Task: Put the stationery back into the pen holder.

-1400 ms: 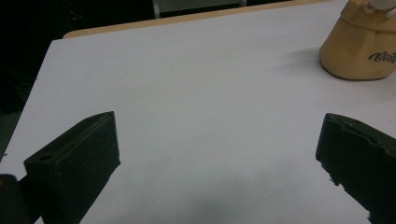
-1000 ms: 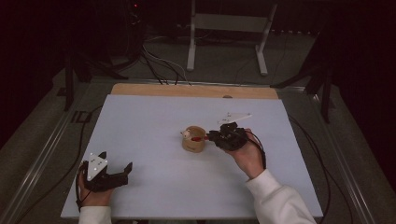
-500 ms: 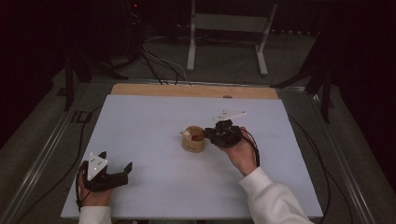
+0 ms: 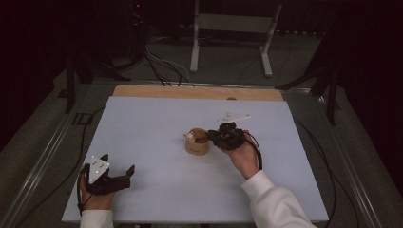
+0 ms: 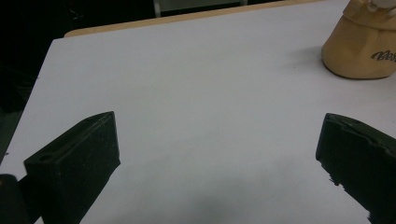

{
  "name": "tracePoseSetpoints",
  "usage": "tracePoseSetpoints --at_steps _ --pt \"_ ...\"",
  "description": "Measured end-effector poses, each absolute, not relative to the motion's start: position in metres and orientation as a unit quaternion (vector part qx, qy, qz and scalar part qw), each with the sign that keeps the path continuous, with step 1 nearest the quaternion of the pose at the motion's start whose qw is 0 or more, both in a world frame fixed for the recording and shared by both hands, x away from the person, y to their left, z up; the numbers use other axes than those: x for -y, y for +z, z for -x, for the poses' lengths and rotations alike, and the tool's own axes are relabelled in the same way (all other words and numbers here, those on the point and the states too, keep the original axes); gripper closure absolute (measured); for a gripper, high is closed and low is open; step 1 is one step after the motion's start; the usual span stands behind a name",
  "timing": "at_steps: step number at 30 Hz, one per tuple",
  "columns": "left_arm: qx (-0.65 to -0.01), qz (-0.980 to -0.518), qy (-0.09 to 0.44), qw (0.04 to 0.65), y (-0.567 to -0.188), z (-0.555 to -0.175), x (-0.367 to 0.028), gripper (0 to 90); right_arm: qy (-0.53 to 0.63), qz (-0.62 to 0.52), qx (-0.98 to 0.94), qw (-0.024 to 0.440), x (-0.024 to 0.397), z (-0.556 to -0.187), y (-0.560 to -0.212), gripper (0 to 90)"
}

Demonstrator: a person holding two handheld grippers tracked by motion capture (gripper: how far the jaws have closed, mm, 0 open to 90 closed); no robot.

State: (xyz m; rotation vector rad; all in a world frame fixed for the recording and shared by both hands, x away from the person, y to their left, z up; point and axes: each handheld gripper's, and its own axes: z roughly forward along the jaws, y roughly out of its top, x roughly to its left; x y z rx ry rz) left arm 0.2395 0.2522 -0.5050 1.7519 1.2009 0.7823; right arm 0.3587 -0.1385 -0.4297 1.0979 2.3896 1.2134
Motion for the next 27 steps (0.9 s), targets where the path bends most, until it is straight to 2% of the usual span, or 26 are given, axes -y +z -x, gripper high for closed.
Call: tracePoseSetpoints --at_steps 24,27 --pt "-0.48 -0.702 0.312 0.423 -0.5054 -0.2398 -0.2517 0.2 0.421 -0.381 -0.816 0.11 0.1447 -0.3597 -0.4324 79.7" --pt "-0.48 -0.701 0.313 0.424 -0.5053 -0.2397 -0.252 0.1 0.432 -0.379 -0.811 0.11 0.1449 -0.3596 -0.432 58.9"
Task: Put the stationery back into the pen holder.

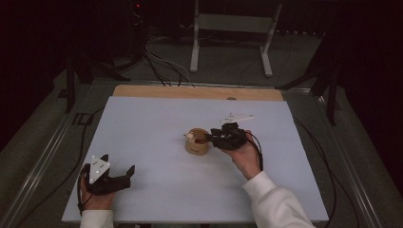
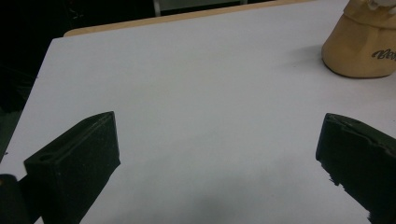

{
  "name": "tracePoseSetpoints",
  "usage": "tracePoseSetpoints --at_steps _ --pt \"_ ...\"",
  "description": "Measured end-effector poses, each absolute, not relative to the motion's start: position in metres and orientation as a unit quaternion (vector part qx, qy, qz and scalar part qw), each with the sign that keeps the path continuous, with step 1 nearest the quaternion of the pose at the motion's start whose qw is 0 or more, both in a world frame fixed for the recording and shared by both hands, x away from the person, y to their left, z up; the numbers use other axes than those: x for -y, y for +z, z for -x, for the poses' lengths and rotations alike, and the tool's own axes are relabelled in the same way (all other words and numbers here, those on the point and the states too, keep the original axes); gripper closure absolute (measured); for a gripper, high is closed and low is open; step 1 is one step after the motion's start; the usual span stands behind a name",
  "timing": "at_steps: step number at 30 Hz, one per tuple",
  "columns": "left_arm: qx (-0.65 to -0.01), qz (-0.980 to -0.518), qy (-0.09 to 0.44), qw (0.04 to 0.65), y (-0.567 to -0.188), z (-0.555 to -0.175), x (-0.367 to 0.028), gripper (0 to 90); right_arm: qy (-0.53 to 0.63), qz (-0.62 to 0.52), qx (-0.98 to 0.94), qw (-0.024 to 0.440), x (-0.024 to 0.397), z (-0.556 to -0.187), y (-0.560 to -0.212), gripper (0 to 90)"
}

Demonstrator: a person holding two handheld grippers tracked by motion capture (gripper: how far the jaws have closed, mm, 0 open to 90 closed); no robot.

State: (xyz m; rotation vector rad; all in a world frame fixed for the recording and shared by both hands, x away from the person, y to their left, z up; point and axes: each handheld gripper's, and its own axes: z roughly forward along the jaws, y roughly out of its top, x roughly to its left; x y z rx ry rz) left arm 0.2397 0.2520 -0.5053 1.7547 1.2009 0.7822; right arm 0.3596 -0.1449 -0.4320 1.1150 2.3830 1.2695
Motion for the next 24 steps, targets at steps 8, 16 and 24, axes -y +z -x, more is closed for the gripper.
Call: tracePoseSetpoints --at_steps 8,16,24 --pt "-0.48 -0.701 0.313 0.424 -0.505 -0.24 -0.252 0.2 0.433 -0.384 -0.805 0.13 0.144 -0.36 -0.432 24.5" --pt "-0.48 -0.701 0.312 0.425 -0.505 -0.24 -0.252 0.1 0.434 -0.373 -0.805 0.154 0.147 -0.356 -0.429 11.7" --pt "-0.48 -0.7 0.312 0.427 -0.505 -0.239 -0.252 0.1 0.435 -0.368 -0.805 0.166 0.158 -0.355 -0.428 3.8"
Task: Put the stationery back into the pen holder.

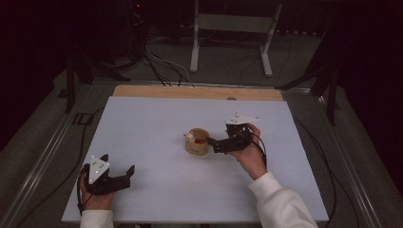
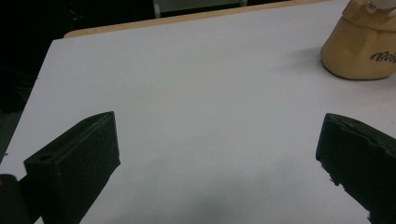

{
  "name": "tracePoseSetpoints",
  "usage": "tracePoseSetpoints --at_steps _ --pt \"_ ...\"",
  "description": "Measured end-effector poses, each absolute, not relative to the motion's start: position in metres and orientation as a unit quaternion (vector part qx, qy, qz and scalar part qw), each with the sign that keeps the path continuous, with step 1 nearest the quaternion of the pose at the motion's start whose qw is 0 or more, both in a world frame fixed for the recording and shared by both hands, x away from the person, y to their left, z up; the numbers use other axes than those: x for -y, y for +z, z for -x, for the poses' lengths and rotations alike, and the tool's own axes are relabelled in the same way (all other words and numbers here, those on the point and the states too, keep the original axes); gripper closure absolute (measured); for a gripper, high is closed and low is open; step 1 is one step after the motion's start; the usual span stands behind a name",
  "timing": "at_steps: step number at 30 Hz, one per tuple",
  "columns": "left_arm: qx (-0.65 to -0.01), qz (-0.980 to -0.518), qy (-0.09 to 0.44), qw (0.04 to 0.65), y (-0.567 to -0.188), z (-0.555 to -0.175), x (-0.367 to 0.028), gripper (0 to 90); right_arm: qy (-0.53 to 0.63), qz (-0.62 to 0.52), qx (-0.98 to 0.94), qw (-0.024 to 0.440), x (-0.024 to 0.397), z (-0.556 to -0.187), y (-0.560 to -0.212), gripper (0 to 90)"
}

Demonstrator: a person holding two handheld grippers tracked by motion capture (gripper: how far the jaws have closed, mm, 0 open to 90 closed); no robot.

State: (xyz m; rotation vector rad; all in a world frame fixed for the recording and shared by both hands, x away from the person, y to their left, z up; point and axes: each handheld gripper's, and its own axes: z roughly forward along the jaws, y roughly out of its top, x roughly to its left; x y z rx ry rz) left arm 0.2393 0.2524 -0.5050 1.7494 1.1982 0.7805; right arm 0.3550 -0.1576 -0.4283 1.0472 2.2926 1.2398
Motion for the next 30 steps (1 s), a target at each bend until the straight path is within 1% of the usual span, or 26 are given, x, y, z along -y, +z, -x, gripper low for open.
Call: tracePoseSetpoints --at_steps 8,10,20,30 --pt "-0.48 -0.699 0.313 0.428 -0.505 -0.239 -0.252 0.1 0.435 -0.373 -0.8 0.178 0.172 -0.353 -0.428 2.2" --pt "-0.48 -0.699 0.313 0.428 -0.505 -0.239 -0.252 0.1 0.433 -0.375 -0.8 0.181 0.176 -0.353 -0.43 0.2" --pt "-0.479 -0.697 0.315 0.43 -0.504 -0.239 -0.253 0.1 0.429 -0.379 -0.794 0.204 0.194 -0.348 -0.429 0.2" --pt "-0.478 -0.697 0.316 0.43 -0.504 -0.238 -0.253 0.1 0.437 -0.386 -0.783 0.217 0.215 -0.342 -0.428 0.2"
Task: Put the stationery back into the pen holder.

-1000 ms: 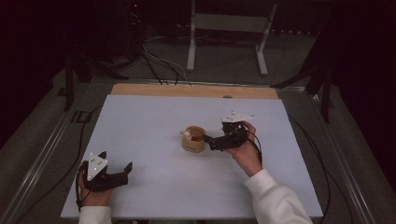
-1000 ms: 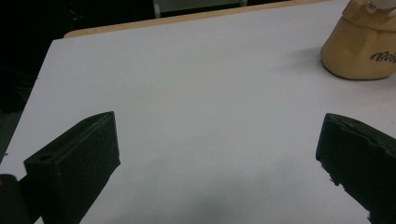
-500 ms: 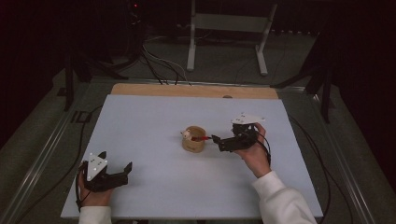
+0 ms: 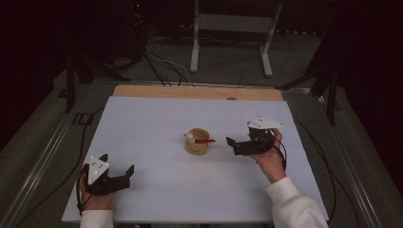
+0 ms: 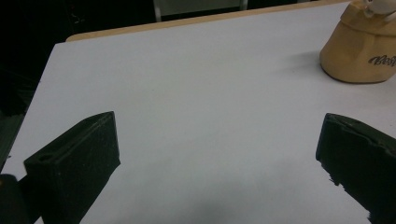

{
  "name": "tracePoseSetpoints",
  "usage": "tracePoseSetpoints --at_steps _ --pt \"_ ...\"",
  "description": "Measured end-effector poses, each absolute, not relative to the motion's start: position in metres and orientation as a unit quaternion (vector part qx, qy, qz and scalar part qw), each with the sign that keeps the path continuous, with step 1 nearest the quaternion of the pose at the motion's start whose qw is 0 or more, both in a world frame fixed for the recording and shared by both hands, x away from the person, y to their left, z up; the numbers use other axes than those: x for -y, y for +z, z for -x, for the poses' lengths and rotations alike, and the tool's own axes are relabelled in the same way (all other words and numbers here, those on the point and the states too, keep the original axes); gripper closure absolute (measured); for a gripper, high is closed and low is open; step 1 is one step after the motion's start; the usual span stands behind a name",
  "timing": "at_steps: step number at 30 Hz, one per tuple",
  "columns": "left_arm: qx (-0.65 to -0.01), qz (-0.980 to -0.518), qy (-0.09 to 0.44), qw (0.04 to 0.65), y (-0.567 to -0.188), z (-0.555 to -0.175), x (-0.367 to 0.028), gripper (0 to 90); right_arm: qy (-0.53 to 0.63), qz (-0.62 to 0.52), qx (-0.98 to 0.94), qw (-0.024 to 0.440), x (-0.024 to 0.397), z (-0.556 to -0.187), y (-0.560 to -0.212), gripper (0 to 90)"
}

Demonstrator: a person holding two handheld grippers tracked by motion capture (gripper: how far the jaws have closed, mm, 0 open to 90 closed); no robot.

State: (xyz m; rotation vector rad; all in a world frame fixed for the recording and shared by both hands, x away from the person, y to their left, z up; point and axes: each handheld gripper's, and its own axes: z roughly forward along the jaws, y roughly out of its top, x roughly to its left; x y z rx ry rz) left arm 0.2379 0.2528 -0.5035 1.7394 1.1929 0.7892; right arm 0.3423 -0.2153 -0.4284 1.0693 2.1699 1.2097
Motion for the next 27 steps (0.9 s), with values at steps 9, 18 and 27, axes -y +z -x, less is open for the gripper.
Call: tracePoseSetpoints --at_steps 9,18,27 --pt "-0.476 -0.693 0.318 0.438 -0.502 -0.237 -0.253 0.2 0.437 -0.402 -0.774 0.221 0.239 -0.326 -0.441 0.2" --pt "-0.469 -0.692 0.317 0.449 -0.499 -0.235 -0.254 0.1 0.442 -0.408 -0.763 0.237 0.255 -0.304 -0.463 0.3" --pt "-0.464 -0.691 0.313 0.457 -0.496 -0.234 -0.255 0.1 0.454 -0.413 -0.75 0.247 0.274 -0.286 -0.48 0.2"
